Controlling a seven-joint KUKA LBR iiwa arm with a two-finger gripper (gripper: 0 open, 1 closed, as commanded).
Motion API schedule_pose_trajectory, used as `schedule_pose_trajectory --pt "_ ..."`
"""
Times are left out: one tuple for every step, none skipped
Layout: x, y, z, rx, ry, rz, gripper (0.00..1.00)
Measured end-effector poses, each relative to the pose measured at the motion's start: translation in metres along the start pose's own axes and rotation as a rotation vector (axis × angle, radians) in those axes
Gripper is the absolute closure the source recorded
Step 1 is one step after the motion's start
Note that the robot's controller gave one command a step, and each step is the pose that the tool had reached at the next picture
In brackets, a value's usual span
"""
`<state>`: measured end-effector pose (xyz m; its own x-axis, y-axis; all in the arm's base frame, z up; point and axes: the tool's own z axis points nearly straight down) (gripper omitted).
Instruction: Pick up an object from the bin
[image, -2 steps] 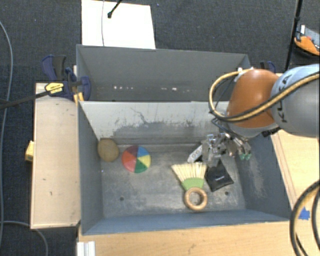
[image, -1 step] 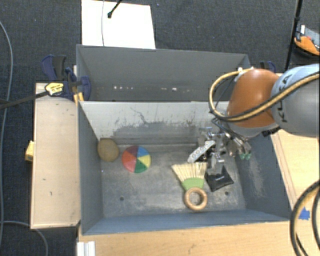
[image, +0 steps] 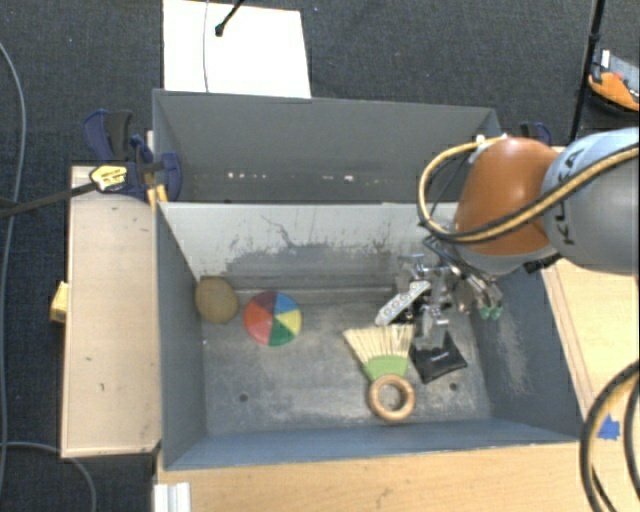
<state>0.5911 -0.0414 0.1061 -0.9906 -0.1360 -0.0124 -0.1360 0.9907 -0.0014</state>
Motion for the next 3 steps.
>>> schedule_pose_trajectory --pt "0.0 -0.003 0.008 0.001 -0.002 -0.099 0.0" --pt "0.003 -0.005 0.031 0.001 -0.004 -0.366 0.0" --pt "0.005 0.015 0.031 0.004 -0.017 -0.445 1.0"
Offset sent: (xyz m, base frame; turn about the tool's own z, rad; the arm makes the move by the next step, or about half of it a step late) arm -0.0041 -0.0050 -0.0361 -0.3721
